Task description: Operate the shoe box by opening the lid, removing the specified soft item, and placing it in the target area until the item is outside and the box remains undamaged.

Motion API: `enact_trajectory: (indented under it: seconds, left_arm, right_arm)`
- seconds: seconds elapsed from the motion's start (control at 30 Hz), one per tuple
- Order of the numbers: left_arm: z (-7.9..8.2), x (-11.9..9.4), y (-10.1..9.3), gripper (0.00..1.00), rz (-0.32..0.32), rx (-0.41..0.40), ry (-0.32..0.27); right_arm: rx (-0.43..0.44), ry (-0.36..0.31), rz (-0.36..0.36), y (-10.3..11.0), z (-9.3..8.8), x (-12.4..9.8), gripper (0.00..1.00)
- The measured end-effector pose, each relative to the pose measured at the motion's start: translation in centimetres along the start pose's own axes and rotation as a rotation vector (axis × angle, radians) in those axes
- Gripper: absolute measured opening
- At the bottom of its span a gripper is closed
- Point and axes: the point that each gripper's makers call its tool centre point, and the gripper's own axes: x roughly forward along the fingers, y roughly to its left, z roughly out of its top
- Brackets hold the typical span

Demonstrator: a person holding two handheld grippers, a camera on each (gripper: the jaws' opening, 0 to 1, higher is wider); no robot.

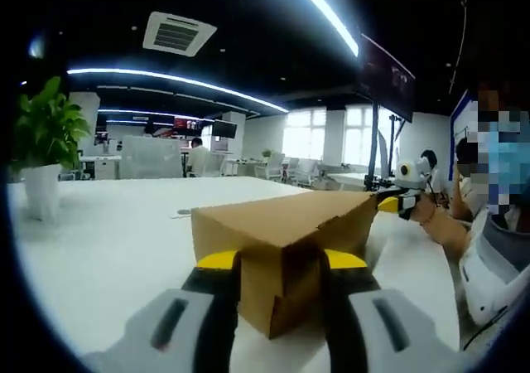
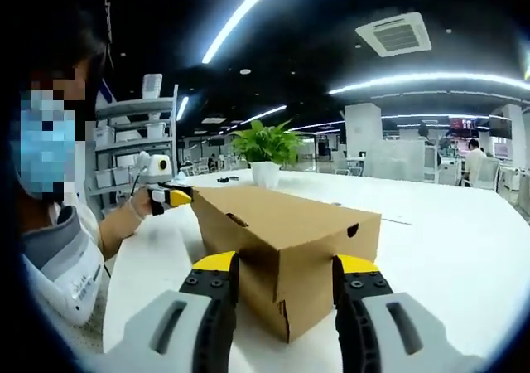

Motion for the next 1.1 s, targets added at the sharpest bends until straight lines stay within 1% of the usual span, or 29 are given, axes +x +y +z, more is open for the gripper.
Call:
enact_trajectory:
  seconds: [0.07, 0.2, 0.33, 0.37, 0.4, 0.5, 0.7, 0.9, 1.1]
  left_arm:
    - [0.1, 0.0, 0.0, 0.38, 0.002, 0.007, -0.005]
    - [-0.1, 0.1, 0.2, 0.38, 0.006, 0.015, 0.006]
    - [0.0, 0.1, 0.0, 0.38, 0.005, 0.011, -0.001]
    - [0.0, 0.1, 0.0, 0.38, 0.005, 0.011, -0.002]
    - [0.0, 0.1, 0.0, 0.38, 0.005, 0.012, -0.002]
    - [-0.1, 0.1, 0.1, 0.38, 0.005, 0.012, 0.000]
    - [-0.1, 0.2, 0.0, 0.38, 0.005, 0.013, -0.003]
    - [0.1, 0.2, 0.0, 0.38, -0.002, 0.009, -0.012]
    - [0.3, 0.1, -0.1, 0.39, -0.005, 0.016, -0.025]
  right_arm:
    - [0.000, 0.001, 0.000, 0.0, 0.0, 0.0, 0.46]
    - [-0.016, 0.011, -0.004, 0.1, -0.3, 0.2, 0.46]
    - [-0.017, 0.003, -0.006, 0.1, 0.0, 0.2, 0.46]
    - [-0.022, 0.002, -0.008, 0.1, 0.0, 0.2, 0.46]
    - [-0.055, -0.001, -0.014, 0.1, 0.1, 0.1, 0.46]
    - [-0.068, 0.003, -0.019, 0.2, 0.1, 0.2, 0.46]
    - [-0.071, 0.000, -0.020, 0.2, 0.1, 0.2, 0.46]
    - [-0.094, -0.014, -0.023, 0.2, 0.4, 0.1, 0.46]
    - [-0.095, -0.045, -0.022, 0.2, 0.9, 0.1, 0.46]
